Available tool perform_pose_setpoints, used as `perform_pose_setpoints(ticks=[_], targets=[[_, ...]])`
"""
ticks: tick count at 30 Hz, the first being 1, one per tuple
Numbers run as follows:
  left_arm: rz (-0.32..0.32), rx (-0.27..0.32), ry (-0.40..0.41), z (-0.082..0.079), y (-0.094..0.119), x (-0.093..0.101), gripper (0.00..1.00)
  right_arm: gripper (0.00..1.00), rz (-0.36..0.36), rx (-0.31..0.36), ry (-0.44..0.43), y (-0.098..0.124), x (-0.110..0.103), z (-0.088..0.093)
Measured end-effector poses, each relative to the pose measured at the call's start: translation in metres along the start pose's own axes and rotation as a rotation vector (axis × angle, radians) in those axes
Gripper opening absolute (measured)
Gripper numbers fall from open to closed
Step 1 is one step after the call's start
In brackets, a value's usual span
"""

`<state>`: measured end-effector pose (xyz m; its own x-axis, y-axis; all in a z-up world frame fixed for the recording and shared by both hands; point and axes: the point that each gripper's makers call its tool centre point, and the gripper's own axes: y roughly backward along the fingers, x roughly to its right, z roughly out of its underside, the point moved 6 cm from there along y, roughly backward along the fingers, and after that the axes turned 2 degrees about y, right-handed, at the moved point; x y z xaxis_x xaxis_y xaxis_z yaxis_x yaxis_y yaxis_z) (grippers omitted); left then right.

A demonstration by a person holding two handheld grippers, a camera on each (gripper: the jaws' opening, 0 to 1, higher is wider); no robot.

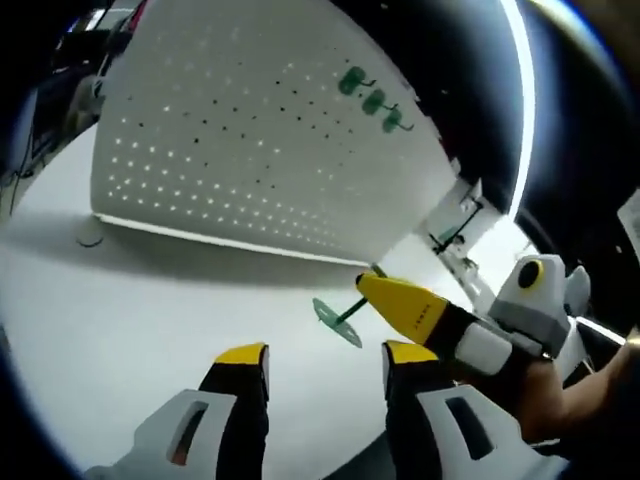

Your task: Insert the hook assembly into the mounting plate slot until the hook locks in place.

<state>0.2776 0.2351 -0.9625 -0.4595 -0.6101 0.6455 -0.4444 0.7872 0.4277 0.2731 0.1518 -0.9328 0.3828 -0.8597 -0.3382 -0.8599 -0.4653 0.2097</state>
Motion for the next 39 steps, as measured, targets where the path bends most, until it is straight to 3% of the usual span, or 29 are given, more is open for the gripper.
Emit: perform_pose_setpoints(ticks=[4,14,20,31,34,39], targets=[[0.02,-0.013,0.04,0.004,0.002,0.004,0.29,0.0,0.015,0.003,-0.009,0.001,-0.005,0.002],[0.066,0.019,0.111,0.005,0.007,0.011,0.08,0.0,0.003,0.026,0.005,0.004,-0.021,0.0],[0.063,0.033,0.085,0.004,0.012,0.014,0.07,0.0,0.003,0.04,0.022,0.006,-0.026,-0.001],[0.056,0.09,0.141,-0.003,0.021,0.011,0.02,0.0,-0.009,0.058,0.101,0.013,-0.037,-0.007],[0.045,0.12,0.122,-0.009,0.024,0.013,0.01,0.0,-0.012,0.079,0.117,0.016,-0.039,-0.012],[0.048,0.118,0.107,-0.014,0.023,0.018,0.01,0.0,-0.014,0.085,0.151,0.017,-0.039,-0.017]])
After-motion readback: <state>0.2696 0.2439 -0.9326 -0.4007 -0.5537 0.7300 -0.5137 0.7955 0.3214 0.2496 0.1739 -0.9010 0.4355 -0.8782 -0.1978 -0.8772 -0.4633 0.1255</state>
